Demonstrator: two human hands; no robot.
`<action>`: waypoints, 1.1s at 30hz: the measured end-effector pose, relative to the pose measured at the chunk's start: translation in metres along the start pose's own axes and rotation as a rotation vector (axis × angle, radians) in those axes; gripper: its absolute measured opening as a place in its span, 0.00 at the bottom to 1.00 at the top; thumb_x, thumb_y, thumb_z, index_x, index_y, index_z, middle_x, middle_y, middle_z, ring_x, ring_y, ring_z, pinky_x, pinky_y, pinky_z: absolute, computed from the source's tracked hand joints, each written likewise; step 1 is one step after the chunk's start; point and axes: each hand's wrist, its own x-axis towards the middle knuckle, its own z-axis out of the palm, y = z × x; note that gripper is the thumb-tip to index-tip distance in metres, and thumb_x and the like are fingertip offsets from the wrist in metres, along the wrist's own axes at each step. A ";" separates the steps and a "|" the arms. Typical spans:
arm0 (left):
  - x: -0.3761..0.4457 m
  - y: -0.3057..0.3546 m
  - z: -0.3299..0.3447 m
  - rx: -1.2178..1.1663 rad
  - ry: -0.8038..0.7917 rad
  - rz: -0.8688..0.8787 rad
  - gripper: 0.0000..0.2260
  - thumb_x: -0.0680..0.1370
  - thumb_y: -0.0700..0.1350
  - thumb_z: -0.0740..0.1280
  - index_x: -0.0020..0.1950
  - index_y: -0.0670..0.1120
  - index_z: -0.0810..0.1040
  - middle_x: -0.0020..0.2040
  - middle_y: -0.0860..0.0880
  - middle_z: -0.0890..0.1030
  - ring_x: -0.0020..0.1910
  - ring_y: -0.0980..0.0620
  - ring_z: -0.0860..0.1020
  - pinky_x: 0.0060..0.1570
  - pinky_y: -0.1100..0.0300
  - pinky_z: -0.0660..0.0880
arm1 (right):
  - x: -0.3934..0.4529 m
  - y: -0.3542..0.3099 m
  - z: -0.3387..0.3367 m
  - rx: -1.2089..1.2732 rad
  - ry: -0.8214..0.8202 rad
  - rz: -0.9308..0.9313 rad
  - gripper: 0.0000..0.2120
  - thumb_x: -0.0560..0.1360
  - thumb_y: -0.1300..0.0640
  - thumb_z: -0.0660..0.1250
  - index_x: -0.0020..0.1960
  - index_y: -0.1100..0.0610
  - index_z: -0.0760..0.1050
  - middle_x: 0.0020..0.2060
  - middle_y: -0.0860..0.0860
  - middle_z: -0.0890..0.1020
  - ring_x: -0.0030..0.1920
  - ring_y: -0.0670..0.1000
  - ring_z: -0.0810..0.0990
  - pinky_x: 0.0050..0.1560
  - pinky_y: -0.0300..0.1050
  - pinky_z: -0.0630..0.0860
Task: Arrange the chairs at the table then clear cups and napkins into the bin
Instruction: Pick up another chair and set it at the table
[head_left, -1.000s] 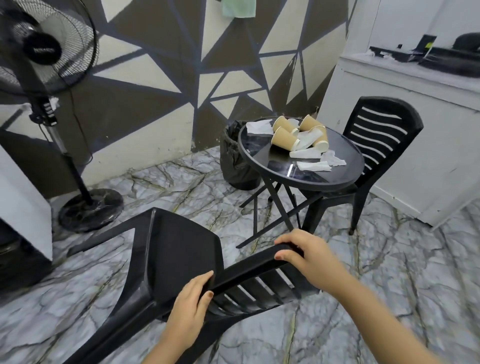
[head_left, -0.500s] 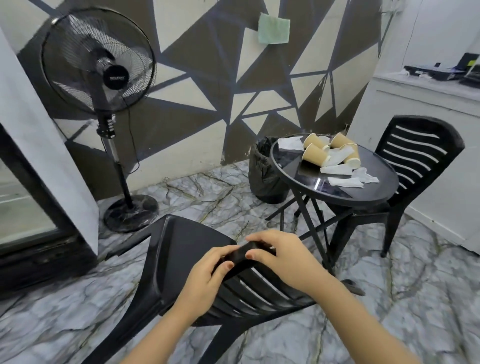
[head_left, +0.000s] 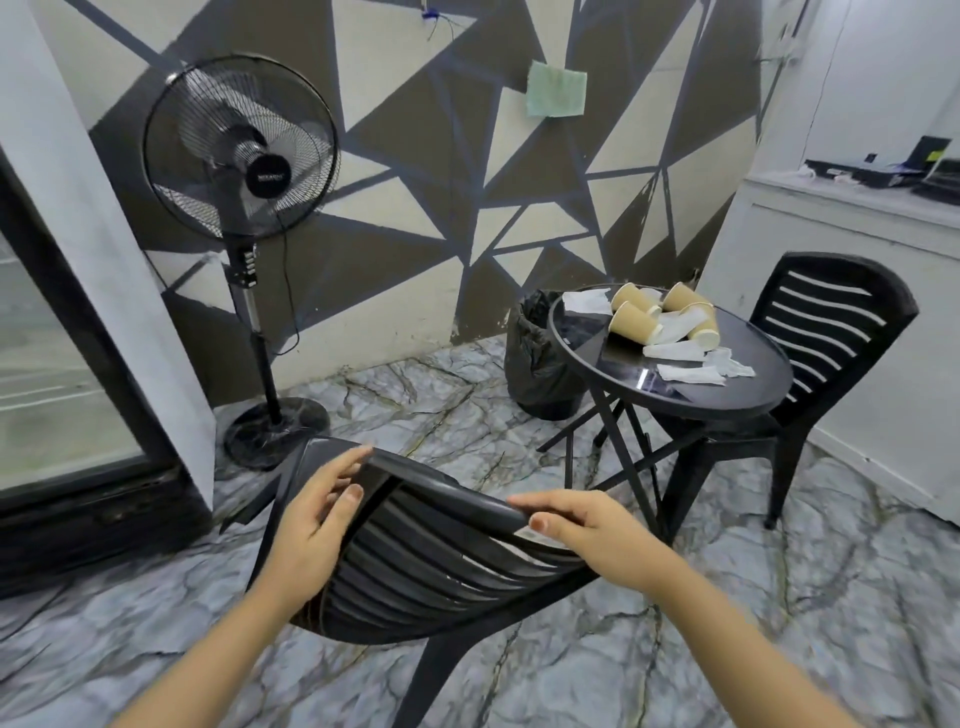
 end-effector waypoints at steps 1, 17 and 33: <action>0.001 0.006 -0.005 0.019 -0.015 0.022 0.17 0.73 0.59 0.59 0.62 0.67 0.71 0.60 0.63 0.76 0.60 0.60 0.74 0.59 0.66 0.70 | 0.001 -0.001 0.006 0.010 0.013 -0.007 0.12 0.77 0.51 0.62 0.55 0.34 0.74 0.53 0.42 0.82 0.56 0.42 0.78 0.60 0.41 0.73; -0.024 0.043 -0.059 0.240 -0.163 -0.070 0.16 0.62 0.63 0.75 0.45 0.60 0.79 0.55 0.56 0.71 0.55 0.67 0.69 0.58 0.58 0.64 | -0.052 -0.071 0.102 0.025 0.195 -0.054 0.16 0.78 0.48 0.60 0.65 0.45 0.72 0.62 0.43 0.78 0.61 0.43 0.74 0.58 0.34 0.68; 0.046 0.004 -0.108 0.122 -0.394 -0.026 0.13 0.58 0.63 0.71 0.41 0.65 0.78 0.50 0.56 0.73 0.52 0.57 0.73 0.55 0.54 0.69 | -0.062 -0.026 0.113 0.002 0.309 0.207 0.30 0.60 0.19 0.50 0.49 0.34 0.77 0.53 0.36 0.79 0.57 0.40 0.75 0.63 0.46 0.68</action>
